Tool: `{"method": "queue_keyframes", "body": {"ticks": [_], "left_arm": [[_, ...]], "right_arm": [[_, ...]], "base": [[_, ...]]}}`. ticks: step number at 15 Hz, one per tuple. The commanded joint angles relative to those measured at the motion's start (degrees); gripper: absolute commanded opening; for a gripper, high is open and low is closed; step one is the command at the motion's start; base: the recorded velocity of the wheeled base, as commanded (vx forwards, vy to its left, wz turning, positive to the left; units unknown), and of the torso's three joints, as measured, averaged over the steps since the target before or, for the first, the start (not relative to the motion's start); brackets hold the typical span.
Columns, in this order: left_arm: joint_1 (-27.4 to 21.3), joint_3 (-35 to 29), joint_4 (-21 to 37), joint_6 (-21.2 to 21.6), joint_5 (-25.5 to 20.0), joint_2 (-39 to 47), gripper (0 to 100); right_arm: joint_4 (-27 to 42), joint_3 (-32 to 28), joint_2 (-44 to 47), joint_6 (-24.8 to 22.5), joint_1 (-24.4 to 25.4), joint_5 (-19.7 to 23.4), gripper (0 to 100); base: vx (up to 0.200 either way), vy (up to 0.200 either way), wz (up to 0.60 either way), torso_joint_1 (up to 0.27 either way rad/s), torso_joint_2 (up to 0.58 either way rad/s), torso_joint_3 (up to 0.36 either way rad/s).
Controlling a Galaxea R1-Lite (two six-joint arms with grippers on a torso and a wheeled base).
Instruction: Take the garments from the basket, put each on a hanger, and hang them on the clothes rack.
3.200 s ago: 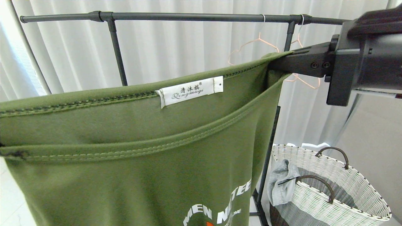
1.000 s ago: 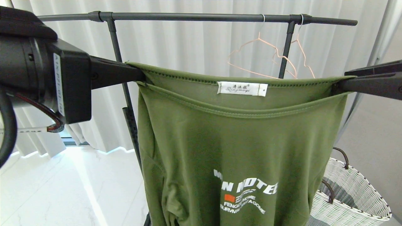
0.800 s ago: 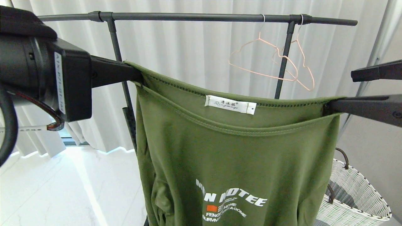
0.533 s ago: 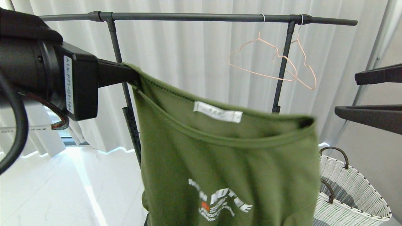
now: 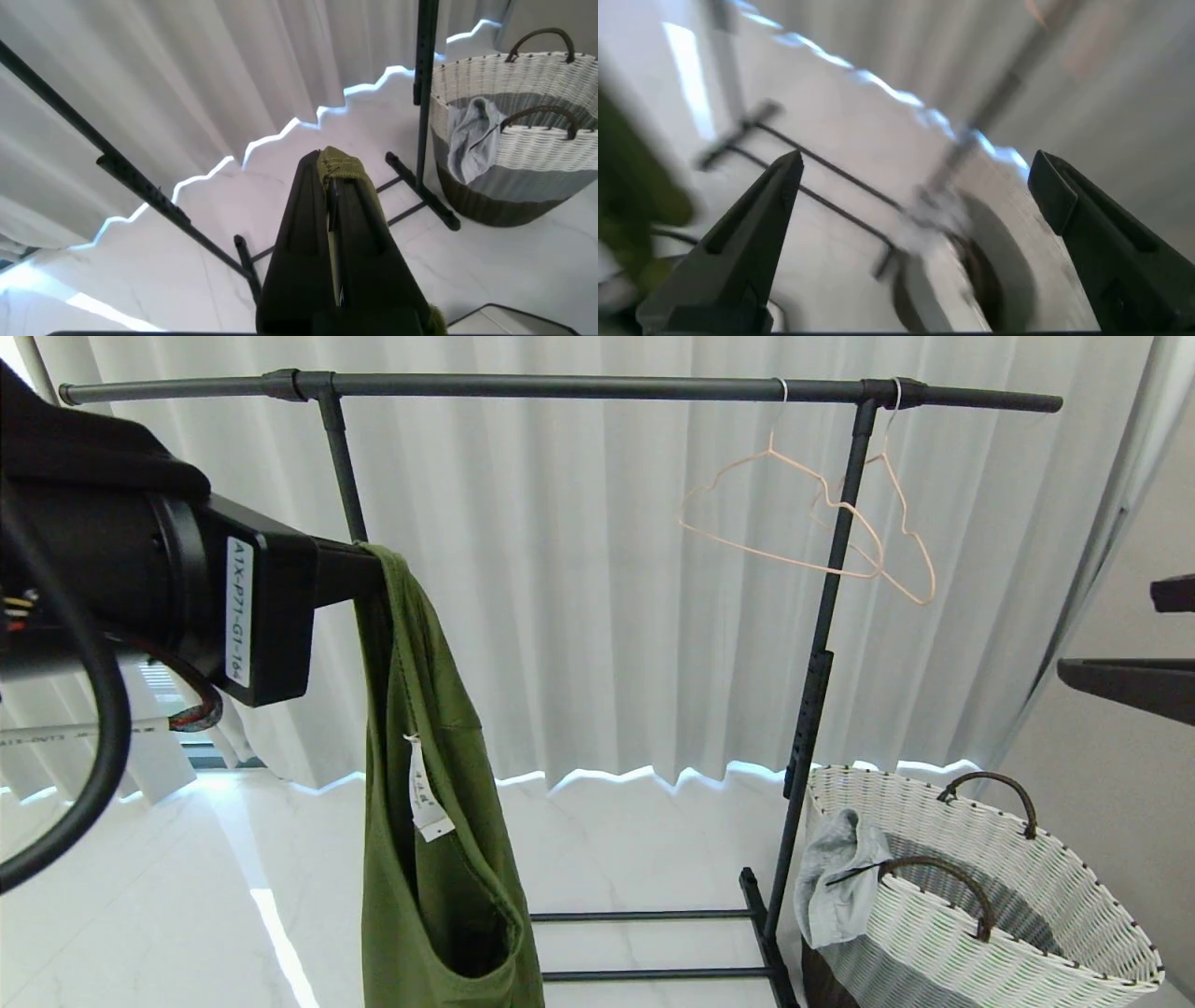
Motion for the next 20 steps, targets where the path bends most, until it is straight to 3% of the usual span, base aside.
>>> {"method": "queue_keyframes", "body": {"ticks": [1,5,8,13,20], "left_arm": [[0.02,0.34,0.01,0.05,-0.01,-0.88,0],[0.02,1.13,0.01,0.23,0.08,-1.76,0],[1.43,1.75,0.01,0.23,1.75,-2.37,0],[2.48,2.01,-1.31,0.14,3.59,-2.64,0],[2.48,2.62,-2.19,1.02,3.59,-2.64,0]], "right_arm": [[3.94,1.13,1.26,-0.1,-10.02,-3.97,100],[2.27,6.84,0.21,-5.73,-18.99,-8.1,100],[-3.09,10.97,-0.41,-7.4,-21.89,-9.94,100],[-7.4,12.2,-0.15,-5.02,-24.0,-8.71,100],[-8.01,12.2,0.47,-1.51,-24.08,-8.8,100]], "base": [[0.0,0.0,0.0,0.0,0.0,0.0],[0.0,0.0,0.0,0.0,0.0,0.0],[0.0,0.0,0.0,0.0,0.0,0.0],[0.0,0.0,0.0,0.003,-0.02,-0.015],[0.0,0.0,0.0,0.094,-0.39,-0.29]]}}
